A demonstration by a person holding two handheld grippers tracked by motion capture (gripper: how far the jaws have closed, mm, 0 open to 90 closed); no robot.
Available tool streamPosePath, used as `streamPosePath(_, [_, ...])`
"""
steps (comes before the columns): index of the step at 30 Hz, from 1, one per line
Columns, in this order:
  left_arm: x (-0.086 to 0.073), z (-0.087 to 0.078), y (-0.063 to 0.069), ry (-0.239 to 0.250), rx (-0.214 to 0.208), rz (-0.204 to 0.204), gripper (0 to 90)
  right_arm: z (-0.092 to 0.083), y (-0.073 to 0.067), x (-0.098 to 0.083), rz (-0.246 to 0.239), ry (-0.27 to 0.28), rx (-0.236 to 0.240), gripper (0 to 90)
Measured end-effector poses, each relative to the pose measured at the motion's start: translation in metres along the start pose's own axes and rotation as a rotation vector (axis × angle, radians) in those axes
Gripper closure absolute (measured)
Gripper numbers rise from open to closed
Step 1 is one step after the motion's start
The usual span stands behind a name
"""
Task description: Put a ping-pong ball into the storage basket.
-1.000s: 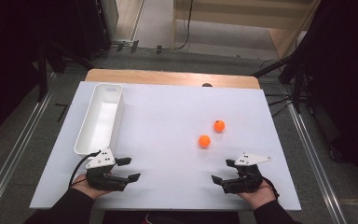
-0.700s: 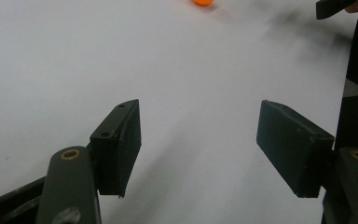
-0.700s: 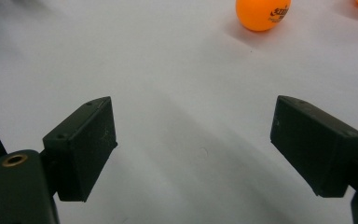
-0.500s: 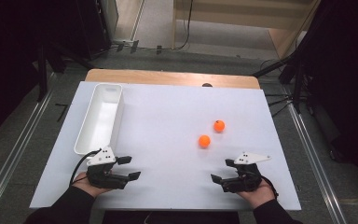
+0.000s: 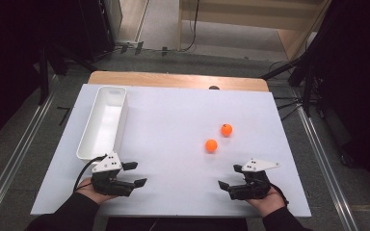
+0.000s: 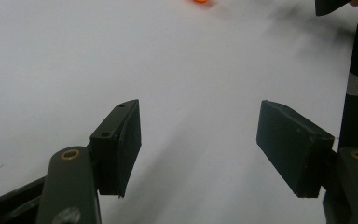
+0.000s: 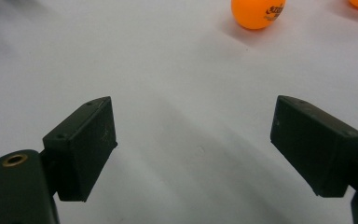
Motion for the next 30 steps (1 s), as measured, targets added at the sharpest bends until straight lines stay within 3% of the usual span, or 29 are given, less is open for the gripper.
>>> streamPosePath(8, [0.002, 0.003, 0.003, -0.005, 0.025, 0.03, 31.4, 0.0, 0.002, -0.002, 0.006, -0.014, 0.001, 12.8])
streamPosePath(13, [0.008, 0.007, 0.008, -0.007, 0.004, 0.023, 31.4, 0.0, 0.001, -0.001, 0.0, -0.018, 0.002, 12.8])
streamPosePath(18, [0.015, 0.012, 0.016, -0.01, -0.007, 0.046, 31.4, 0.0, 0.001, -0.002, -0.006, -0.018, 0.009, 12.8])
streamPosePath(30, [0.03, 0.022, 0.021, 0.019, -0.035, 0.004, 27.6, -0.002, 0.009, -0.003, 0.011, -0.018, -0.013, 12.7])
Point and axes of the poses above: each handheld gripper's, and its own axes: z roughly forward along the jaws, x roughly out of its top, y roughly to its right, the point moved 5 cm from there along z, roughly forward along the jaws, and after that the axes turned 1 degree about -x, right-handed, at the moved point
